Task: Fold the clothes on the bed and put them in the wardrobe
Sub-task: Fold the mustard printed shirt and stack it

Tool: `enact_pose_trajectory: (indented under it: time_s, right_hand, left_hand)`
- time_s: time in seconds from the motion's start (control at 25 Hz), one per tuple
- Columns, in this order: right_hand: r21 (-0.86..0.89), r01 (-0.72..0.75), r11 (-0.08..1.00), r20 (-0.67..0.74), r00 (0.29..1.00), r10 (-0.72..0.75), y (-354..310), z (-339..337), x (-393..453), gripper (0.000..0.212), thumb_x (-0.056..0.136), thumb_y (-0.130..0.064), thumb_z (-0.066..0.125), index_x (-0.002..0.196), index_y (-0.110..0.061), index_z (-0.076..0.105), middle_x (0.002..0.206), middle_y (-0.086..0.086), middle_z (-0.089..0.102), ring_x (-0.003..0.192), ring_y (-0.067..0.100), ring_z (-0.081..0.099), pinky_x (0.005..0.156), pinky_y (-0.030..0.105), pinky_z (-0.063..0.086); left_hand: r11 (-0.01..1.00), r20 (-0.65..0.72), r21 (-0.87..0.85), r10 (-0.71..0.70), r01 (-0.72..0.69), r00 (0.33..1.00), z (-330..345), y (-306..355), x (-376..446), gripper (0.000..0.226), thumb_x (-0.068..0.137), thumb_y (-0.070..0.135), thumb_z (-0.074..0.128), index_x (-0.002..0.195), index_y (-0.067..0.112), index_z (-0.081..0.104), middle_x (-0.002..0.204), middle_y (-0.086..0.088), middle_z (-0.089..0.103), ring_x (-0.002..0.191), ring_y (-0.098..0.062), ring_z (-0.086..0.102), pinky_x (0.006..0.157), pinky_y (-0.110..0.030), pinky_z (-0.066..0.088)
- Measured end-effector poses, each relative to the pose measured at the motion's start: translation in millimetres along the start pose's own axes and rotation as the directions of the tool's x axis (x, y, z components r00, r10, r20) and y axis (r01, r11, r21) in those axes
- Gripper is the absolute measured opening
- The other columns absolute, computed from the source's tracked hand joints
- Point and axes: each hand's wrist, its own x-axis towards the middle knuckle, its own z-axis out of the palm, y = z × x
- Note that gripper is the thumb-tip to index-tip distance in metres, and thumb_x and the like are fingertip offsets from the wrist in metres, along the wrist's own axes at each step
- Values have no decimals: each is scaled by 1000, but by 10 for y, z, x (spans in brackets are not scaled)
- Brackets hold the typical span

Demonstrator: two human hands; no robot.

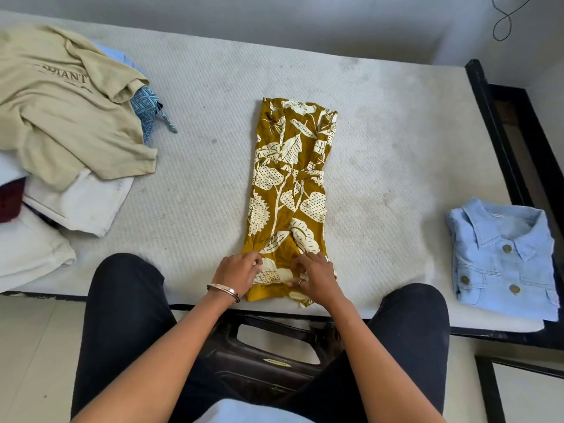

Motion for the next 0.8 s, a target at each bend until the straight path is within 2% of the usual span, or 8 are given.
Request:
enact_pose_trajectory:
  time_s: [0.08,0.16,0.28,0.48,0.56,0.64,0.72,0.8]
  right_hand:
    - [183,-48,982,-114,991,70,23,-108,91,21,85,-34,73,100,-23,65,97,-9,56,101,17,45,86,37,39]
    - [273,-42,961,-264,957,117,65,-306,287,7,88,-21,70,94,-18,69,90,-3,65,88,17,55,75,36,46]
    - [318,-24,948,-341,930,138,90,-685,707,8,90,-7,65,94,-7,71,91,6,72,77,12,58,63,22,40]
    - [409,-129,903,-415,855,310,236,-1207,1778,19,91,-3,58,107,-2,70,99,9,72,84,14,60,69,19,40]
    - [504,-191,842,-439,784,440,313,-1391,2308,23,90,-2,59,112,-1,68,102,10,72,89,18,65,71,17,43]
    - [544,-240,804,-451,724,521,359,-1556,2709,20,89,-2,61,107,0,68,98,12,71,92,25,66,75,27,51]
    - [522,-262,811,-451,723,524,422,-1677,3096,13,88,-4,61,98,0,68,91,12,70,85,26,65,74,36,55]
    - [476,-265,839,-450,746,491,454,-1723,3403,14,89,-15,66,96,-3,68,88,7,68,79,21,61,70,34,53]
  left_hand:
    - [983,-198,-185,-41,4,979,-87,53,58,11,94,21,58,99,13,63,94,-3,68,82,-22,63,66,-28,45]
    - [962,-282,-270,-119,40,952,-206,103,249,9,91,17,62,96,10,66,92,-4,69,81,-19,62,66,-26,45]
    - [931,-270,-349,-211,109,940,-415,113,731,11,89,16,66,96,10,70,94,-7,71,85,-22,65,72,-27,50]
    - [893,-266,-402,-324,201,908,-804,150,1886,14,89,14,65,100,7,71,100,-9,72,91,-22,65,76,-22,44]
    - [909,-281,-388,-271,149,921,-893,133,2415,16,90,13,64,104,8,70,106,-8,71,97,-24,65,81,-23,44]
    - [946,-270,-322,-139,47,953,-938,96,2799,22,90,11,63,112,10,67,116,-7,67,106,-24,62,88,-25,44]
    - [973,-219,-221,15,-65,976,-919,56,3211,32,93,10,58,125,13,61,131,-5,58,119,-24,54,99,-30,42]
    - [989,-109,-45,133,-139,985,-868,17,3562,45,96,15,52,141,17,45,150,-2,39,137,-23,35,111,-33,30]
